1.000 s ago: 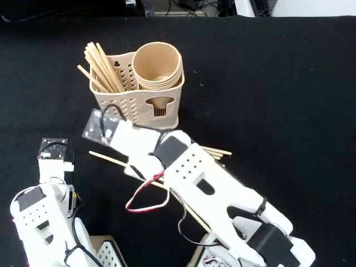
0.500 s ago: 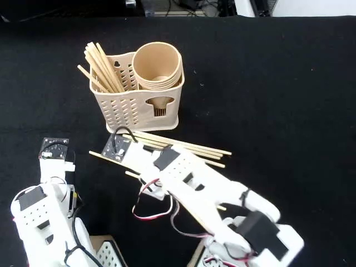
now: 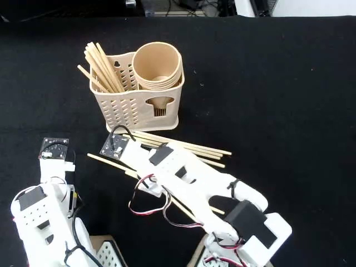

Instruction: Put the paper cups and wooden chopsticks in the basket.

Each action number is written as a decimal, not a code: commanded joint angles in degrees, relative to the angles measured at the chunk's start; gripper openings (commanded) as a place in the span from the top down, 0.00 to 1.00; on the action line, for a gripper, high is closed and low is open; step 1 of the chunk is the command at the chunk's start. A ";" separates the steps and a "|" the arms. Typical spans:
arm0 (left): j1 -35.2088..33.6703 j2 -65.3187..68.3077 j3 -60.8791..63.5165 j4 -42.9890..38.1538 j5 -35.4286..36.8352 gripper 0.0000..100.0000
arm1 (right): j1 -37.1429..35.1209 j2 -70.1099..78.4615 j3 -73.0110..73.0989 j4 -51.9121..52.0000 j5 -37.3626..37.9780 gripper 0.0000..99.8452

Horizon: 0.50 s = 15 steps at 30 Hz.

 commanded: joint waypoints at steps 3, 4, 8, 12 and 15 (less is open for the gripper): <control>0.57 -0.44 -0.22 -0.70 -0.53 0.86 | 0.53 -0.31 -5.05 -0.09 0.00 0.99; 0.57 -0.44 -0.22 -0.70 -0.53 0.86 | 0.53 -0.31 -6.20 -0.09 0.00 0.99; 0.57 -0.44 -0.22 -0.70 -0.53 0.86 | 0.53 -0.04 -11.38 -0.18 0.00 0.99; 0.48 -0.44 -0.22 -0.70 -0.53 0.86 | 0.26 0.22 -13.05 -0.18 0.00 0.99; 0.48 -0.44 -0.22 -0.70 -0.53 0.86 | 0.18 0.22 -12.00 -0.53 0.00 0.99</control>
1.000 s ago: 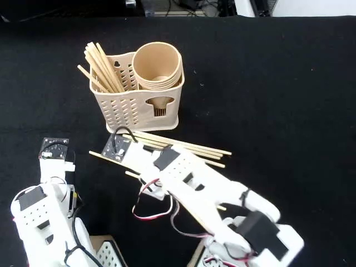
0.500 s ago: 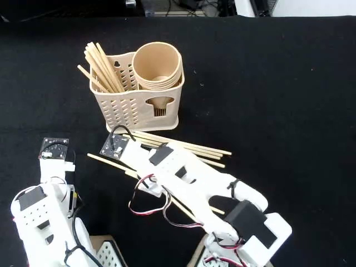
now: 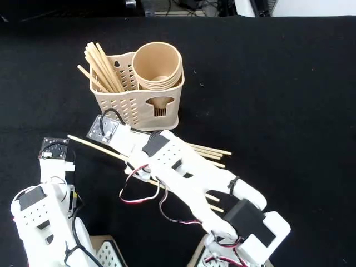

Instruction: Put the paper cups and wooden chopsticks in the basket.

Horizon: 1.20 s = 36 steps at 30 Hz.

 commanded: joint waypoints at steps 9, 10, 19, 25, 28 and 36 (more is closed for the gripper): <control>0.57 -0.44 -0.22 -0.70 -0.53 0.86 | 0.53 -2.95 -1.27 1.58 -0.09 0.99; 0.48 -0.44 -0.22 -0.70 -0.53 0.86 | 0.26 -4.26 -1.80 2.46 -0.35 0.99; 0.66 -0.44 -0.22 -0.70 -0.53 0.86 | 0.18 -20.35 -13.14 16.79 -0.44 0.99; 0.66 -0.44 -0.13 -0.70 -0.53 0.86 | 0.18 -25.36 -24.75 23.21 -0.88 0.99; 0.75 -0.44 0.13 -0.70 -0.53 0.86 | 0.18 -25.71 -31.60 23.82 -4.84 0.99; 0.75 -0.44 0.13 -0.70 -0.53 0.86 | -0.35 -25.63 -42.68 12.40 -9.23 0.99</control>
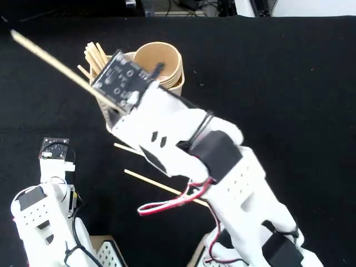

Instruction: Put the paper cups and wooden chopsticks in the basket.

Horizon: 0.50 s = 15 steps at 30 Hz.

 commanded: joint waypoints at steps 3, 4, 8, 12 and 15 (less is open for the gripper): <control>0.75 -0.44 0.13 -0.70 -0.53 0.86 | -0.26 -1.80 -3.12 -18.90 -0.97 0.99; 0.75 -0.44 0.13 -0.70 -0.53 0.86 | -0.26 -1.80 -2.15 -23.56 -0.88 0.99; 0.75 -0.44 0.57 -0.70 -0.62 0.86 | -0.26 -1.80 3.21 -39.65 -0.97 0.99; 0.75 -0.44 0.66 -0.70 -0.62 0.86 | 0.00 -1.80 9.80 -53.19 -0.97 0.99; 0.75 -0.44 0.66 -0.70 -0.62 0.86 | 0.00 -0.57 13.58 -61.98 -0.97 0.99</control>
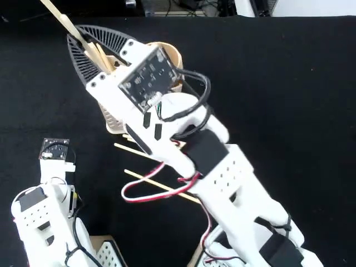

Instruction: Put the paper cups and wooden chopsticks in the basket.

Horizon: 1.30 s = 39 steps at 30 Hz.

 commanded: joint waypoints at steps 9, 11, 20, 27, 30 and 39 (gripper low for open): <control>0.75 -0.18 0.04 -0.62 -0.70 0.86 | 1.23 10.59 2.51 -18.64 -0.44 0.99; 0.75 -0.18 0.04 -0.62 -0.70 0.86 | 2.55 12.88 2.59 -18.55 -0.44 0.99; 0.75 -0.18 0.04 -0.62 -0.70 0.86 | 6.51 14.99 11.30 -18.81 -0.53 0.99; 0.75 -0.18 0.04 -0.62 -0.70 0.86 | 6.59 14.99 18.68 -22.59 -0.53 0.99; 0.75 -0.18 0.04 -0.62 -0.70 0.86 | 7.82 15.34 22.02 -26.73 -2.46 0.99; 0.75 -0.18 0.04 -0.62 -0.70 0.86 | 10.99 15.43 24.92 -25.76 -8.26 0.98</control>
